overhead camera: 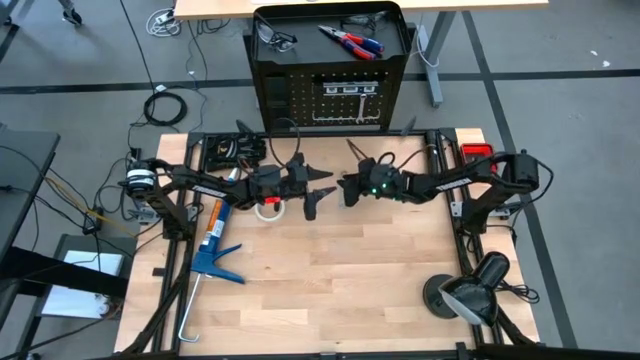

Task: Hang tools onto peg board
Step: Hang the tape on the peg board

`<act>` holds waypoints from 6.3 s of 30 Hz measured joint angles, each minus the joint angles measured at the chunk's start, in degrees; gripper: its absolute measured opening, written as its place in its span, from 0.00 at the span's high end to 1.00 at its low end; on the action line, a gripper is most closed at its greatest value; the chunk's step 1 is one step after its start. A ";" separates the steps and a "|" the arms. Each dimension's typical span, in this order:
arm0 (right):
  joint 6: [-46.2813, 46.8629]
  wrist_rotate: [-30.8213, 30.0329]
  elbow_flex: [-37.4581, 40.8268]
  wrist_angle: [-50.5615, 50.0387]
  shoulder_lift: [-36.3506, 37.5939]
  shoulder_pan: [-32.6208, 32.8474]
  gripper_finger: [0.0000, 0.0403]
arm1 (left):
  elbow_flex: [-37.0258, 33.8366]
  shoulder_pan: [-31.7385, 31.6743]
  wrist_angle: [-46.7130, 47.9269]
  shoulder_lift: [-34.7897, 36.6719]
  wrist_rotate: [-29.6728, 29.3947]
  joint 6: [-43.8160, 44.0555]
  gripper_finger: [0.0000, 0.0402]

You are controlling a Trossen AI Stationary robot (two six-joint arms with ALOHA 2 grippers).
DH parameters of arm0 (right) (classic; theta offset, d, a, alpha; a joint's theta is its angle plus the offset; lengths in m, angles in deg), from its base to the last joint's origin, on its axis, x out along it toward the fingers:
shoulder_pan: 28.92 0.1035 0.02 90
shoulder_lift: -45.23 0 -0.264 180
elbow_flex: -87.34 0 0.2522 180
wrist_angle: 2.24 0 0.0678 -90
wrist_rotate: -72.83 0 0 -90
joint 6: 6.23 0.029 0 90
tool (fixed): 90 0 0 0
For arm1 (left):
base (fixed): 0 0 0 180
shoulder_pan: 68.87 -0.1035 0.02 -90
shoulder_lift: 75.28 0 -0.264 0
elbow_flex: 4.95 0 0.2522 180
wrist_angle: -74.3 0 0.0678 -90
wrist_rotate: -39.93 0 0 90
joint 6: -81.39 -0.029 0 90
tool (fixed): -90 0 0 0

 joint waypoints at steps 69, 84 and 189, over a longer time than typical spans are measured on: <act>-28.24 1.44 -44.35 -25.67 -33.29 8.70 0.63 | -21.26 -17.51 7.10 26.06 -4.75 -2.02 0.47; -47.35 4.63 -48.40 -25.36 -35.67 12.02 0.64 | -26.02 -17.51 10.83 37.32 -11.35 -3.74 0.47; -58.38 1.57 -3.61 -22.29 14.27 -1.51 0.51 | 14.32 9.74 82.28 -1.70 -59.12 -20.75 0.95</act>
